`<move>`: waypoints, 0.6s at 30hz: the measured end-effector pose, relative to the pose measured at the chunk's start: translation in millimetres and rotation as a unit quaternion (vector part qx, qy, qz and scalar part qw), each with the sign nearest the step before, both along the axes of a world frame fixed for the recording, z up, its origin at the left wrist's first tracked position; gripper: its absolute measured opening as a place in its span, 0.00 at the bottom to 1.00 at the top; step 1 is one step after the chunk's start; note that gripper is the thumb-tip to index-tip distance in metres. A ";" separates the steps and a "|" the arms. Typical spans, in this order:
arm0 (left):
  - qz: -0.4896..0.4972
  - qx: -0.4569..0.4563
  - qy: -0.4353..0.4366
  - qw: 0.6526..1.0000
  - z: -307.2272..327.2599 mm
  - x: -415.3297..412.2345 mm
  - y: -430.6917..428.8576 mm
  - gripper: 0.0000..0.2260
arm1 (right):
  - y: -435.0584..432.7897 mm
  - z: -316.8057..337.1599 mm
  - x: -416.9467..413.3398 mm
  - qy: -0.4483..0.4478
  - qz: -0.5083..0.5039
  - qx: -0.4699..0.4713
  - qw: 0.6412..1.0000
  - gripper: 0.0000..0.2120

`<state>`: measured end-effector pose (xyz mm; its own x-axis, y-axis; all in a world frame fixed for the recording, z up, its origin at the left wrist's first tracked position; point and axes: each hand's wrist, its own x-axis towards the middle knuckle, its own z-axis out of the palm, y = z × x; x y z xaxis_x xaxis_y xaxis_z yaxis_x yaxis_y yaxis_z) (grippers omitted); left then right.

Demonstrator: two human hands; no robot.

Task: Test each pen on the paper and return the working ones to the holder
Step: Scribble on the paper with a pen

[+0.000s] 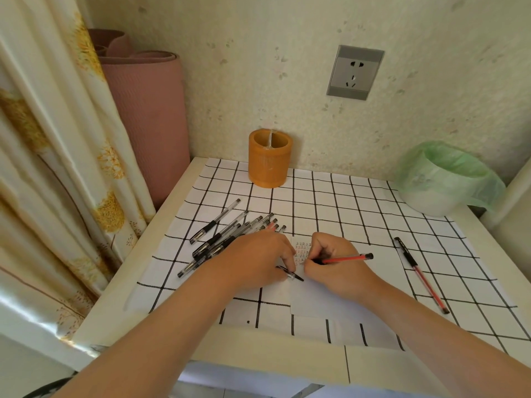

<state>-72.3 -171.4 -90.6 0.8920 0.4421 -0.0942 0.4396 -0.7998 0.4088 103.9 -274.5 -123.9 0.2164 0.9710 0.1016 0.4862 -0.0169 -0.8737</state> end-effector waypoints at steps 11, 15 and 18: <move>0.002 -0.002 -0.005 1.000 -3.5 0.0 1.7 0.07 | -1.4 2.7 0.0 -0.005 0.022 -0.010 1.000 0.10; -0.001 -0.001 -0.005 1.000 -4.2 -0.2 2.1 0.07 | -0.8 2.7 0.0 -0.003 0.019 -0.012 1.000 0.09; 0.003 -0.003 -0.011 1.000 -5.5 -0.4 1.9 0.07 | -0.9 4.6 -1.2 -0.003 0.014 -0.017 1.000 0.07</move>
